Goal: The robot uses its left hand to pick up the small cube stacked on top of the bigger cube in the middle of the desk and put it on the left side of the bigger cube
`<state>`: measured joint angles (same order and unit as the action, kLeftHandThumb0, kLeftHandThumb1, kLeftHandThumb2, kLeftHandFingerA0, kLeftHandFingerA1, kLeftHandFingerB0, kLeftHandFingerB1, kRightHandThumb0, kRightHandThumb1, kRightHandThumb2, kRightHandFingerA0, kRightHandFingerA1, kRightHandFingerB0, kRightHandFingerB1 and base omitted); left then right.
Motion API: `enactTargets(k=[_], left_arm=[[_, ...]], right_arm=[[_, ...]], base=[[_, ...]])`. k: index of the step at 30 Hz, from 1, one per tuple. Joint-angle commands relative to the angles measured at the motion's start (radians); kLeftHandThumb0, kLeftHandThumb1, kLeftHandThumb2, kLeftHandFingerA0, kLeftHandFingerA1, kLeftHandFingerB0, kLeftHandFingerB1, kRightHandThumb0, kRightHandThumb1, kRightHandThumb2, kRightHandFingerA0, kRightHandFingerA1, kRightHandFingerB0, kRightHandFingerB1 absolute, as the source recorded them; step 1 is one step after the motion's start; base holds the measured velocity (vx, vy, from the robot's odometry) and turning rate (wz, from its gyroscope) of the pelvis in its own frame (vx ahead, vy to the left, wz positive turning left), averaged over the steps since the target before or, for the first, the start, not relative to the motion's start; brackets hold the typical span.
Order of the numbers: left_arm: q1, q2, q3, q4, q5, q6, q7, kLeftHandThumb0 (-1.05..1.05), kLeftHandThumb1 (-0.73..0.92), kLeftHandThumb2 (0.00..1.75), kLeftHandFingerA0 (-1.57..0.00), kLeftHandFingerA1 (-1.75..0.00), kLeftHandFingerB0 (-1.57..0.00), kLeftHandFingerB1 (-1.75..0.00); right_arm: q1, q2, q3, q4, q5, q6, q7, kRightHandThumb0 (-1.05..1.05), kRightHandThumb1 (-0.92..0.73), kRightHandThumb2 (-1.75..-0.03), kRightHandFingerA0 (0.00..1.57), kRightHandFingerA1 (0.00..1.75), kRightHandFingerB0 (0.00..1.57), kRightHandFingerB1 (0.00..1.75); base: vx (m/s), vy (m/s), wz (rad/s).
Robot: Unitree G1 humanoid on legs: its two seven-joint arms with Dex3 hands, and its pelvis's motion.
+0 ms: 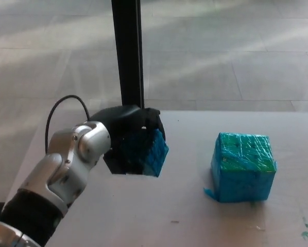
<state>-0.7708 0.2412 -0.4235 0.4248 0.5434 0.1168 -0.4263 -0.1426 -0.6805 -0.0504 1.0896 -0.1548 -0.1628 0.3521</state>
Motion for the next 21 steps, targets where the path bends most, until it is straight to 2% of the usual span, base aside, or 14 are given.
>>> enactTargets(k=[1,3,5,6,7,10,12,13,15,16,17,19,20,21], left_arm=[[0.039,0.01,-0.024,-0.026,0.009,0.014,-0.022,-0.19,0.51,1.07,-0.8,-1.75,-0.75,-1.56],[0.05,-0.002,-0.041,-0.029,0.022,0.029,-0.015,-0.17,0.5,1.09,-0.82,-1.75,-0.76,-1.55],[0.055,-0.008,-0.048,-0.027,0.026,0.026,-0.003,-0.18,0.5,1.11,-0.83,-1.75,-0.77,-1.54],[0.054,-0.012,-0.049,-0.022,0.025,0.025,0.002,-0.19,0.49,1.13,-0.84,-1.75,-0.78,-1.55],[0.051,-0.018,-0.054,-0.014,0.027,0.025,0.008,-0.18,0.5,1.11,-0.84,-1.75,-0.78,-1.53],[0.037,-0.021,-0.071,-0.006,0.048,0.029,0.008,-0.13,0.54,1.09,-0.92,-1.7,-0.84,-1.44],[0.022,-0.015,-0.098,0.001,0.081,0.032,0.01,-0.17,0.55,1.06,-0.84,-1.66,-0.83,-1.3],[0.007,-0.001,-0.133,-0.003,0.125,0.036,-0.005,-0.19,0.58,0.94,-0.78,-1.53,-0.81,-0.99],[-0.021,0.031,-0.203,-0.008,0.204,0.036,-0.027,-0.19,0.66,0.74,-0.73,-1.22,-0.77,-0.74],[-0.032,0.041,-0.228,-0.009,0.23,0.042,-0.04,-0.19,0.67,0.68,-0.74,-1.24,-0.76,-0.71],[-0.051,0.051,-0.264,-0.005,0.268,0.051,-0.069,-0.21,0.68,0.65,-0.67,-1.28,-0.68,-0.67],[-0.06,0.057,-0.284,-0.004,0.277,0.059,-0.079,-0.21,0.68,0.65,-0.67,-1.28,-0.68,-0.67],[-0.066,0.064,-0.301,-0.003,0.293,0.055,-0.083,-0.23,0.67,0.63,-0.66,-1.32,-0.63,-0.7],[-0.078,0.076,-0.336,-0.004,0.333,0.058,-0.104,-0.23,0.55,0.6,-0.71,-1.34,-0.52,-0.59]], right_arm=[[-0.015,-0.022,-0.014,-0.002,0.013,-0.006,-0.014,-0.7,-0.46,-0.74,0.76,0.96,0.62,0.77],[-0.022,-0.021,-0.013,0.004,0.013,-0.004,-0.015,-0.7,-0.46,-0.74,0.8,0.96,0.62,0.76],[-0.024,-0.024,-0.016,0.0,0.02,-0.004,0.004,-0.69,-0.46,-0.75,0.75,0.96,0.59,0.76],[-0.025,-0.024,-0.01,-0.002,0.01,-0.01,-0.009,-0.71,-0.35,-0.92,0.79,0.93,0.6,0.77],[-0.028,-0.024,-0.011,-0.008,0.011,-0.002,-0.007,-0.7,-0.46,-0.74,0.76,0.94,0.61,0.75],[-0.028,-0.024,-0.014,-0.006,0.015,-0.003,-0.004,-0.71,-0.46,-0.74,0.76,0.95,0.61,0.76],[-0.027,-0.025,-0.012,-0.002,0.013,-0.013,-0.004,-0.71,-0.47,-0.74,0.77,0.94,0.6,0.76],[-0.026,-0.025,-0.011,-0.002,0.011,-0.015,-0.008,-0.72,-0.46,-0.75,0.78,0.95,0.61,0.77],[-0.029,-0.023,-0.011,0.007,0.01,-0.015,-0.013,-0.74,-0.46,-0.74,0.78,0.97,0.62,0.78],[-0.026,-0.024,-0.012,0.001,0.012,-0.014,-0.01,-0.74,-0.46,-0.74,0.77,0.97,0.62,0.78],[-0.025,-0.023,-0.014,0.0,0.014,-0.018,-0.01,-0.72,-0.36,-1.0,0.79,0.94,0.6,0.77],[-0.024,-0.022,-0.014,0.001,0.015,-0.02,-0.011,-0.72,-0.36,-1.0,0.79,0.94,0.6,0.77],[-0.025,-0.022,-0.012,0.003,0.012,-0.019,-0.014,-0.72,-0.47,-0.73,0.77,0.95,0.64,0.76],[-0.027,-0.021,-0.012,0.004,0.011,-0.016,-0.016,-0.71,-0.47,-0.73,0.78,0.94,0.64,0.75]], base=[[0.0,0.0,0.0],[0.0,0.0,0.0],[0.0,0.0,0.0],[0.0,0.0,0.0],[0.0,0.0,0.0],[0.0,0.0,0.0],[0.0,0.0,0.0],[0.0,0.0,0.0],[0.0,0.0,0.0],[0.0,0.0,0.0],[0.0,0.0,0.0],[0.0,0.0,0.0],[0.0,0.0,0.0],[0.0,0.0,0.0]])
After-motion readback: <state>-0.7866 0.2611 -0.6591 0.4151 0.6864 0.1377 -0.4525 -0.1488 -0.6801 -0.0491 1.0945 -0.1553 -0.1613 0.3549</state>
